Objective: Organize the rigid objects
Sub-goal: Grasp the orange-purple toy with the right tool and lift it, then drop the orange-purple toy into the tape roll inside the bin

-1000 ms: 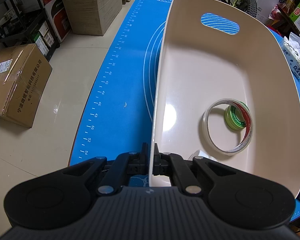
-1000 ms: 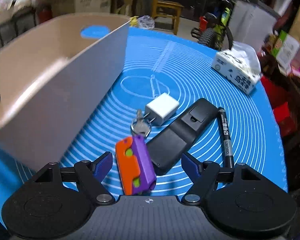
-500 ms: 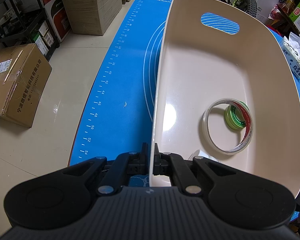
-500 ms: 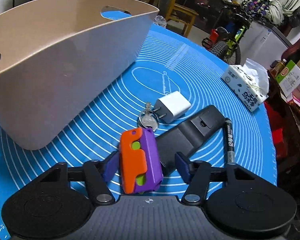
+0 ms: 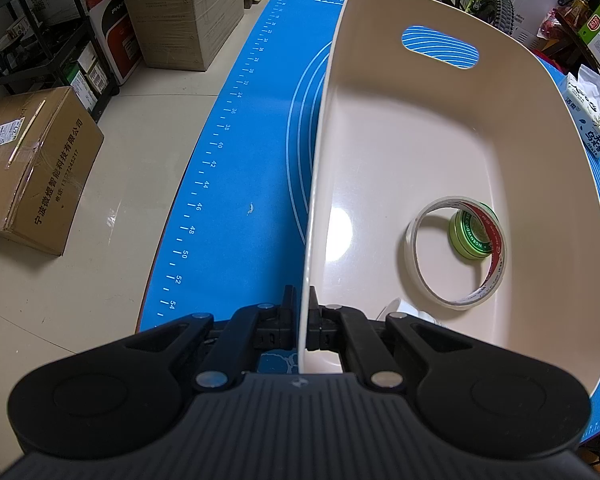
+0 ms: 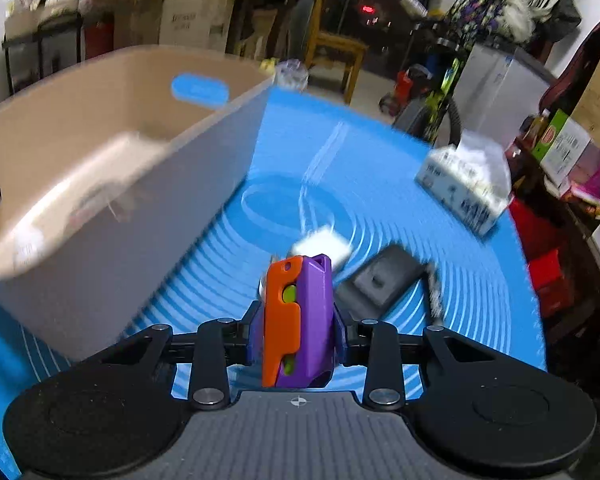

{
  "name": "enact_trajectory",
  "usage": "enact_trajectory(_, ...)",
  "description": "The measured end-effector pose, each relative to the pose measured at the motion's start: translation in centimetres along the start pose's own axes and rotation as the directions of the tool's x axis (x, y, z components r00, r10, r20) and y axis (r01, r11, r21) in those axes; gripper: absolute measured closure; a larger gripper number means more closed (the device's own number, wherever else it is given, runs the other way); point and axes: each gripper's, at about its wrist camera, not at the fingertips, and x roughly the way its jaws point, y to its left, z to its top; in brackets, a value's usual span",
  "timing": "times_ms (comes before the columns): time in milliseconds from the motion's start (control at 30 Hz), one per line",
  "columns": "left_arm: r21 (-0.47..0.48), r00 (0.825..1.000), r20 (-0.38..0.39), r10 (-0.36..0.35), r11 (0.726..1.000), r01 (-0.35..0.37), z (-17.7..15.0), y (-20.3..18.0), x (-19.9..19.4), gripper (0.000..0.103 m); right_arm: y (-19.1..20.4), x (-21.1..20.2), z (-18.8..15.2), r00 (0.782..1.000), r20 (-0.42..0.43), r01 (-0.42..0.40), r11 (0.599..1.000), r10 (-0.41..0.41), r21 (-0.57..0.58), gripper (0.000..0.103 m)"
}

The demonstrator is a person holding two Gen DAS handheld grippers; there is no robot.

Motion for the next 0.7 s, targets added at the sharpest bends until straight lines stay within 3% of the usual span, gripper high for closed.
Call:
enact_trajectory(367,0.000,1.000,0.000,0.000,1.000,0.000,0.0,0.0,0.0,0.099,-0.3,-4.3,8.0,0.978,0.202,-0.052,0.999,0.049,0.008,0.060)
enact_trajectory(567,0.001,1.000,0.000,0.001,1.000,-0.001,0.0,-0.1,0.0,0.099,2.2,-4.0,10.8,0.966,0.231,-0.110,0.993,0.117,-0.040,0.060)
enact_trajectory(700,0.002,1.000,0.000,0.002,1.000,-0.002,-0.1,-0.1,0.1,0.099,5.1,-3.1,11.5,0.966,0.195,-0.155,0.983,0.171,-0.095,0.060)
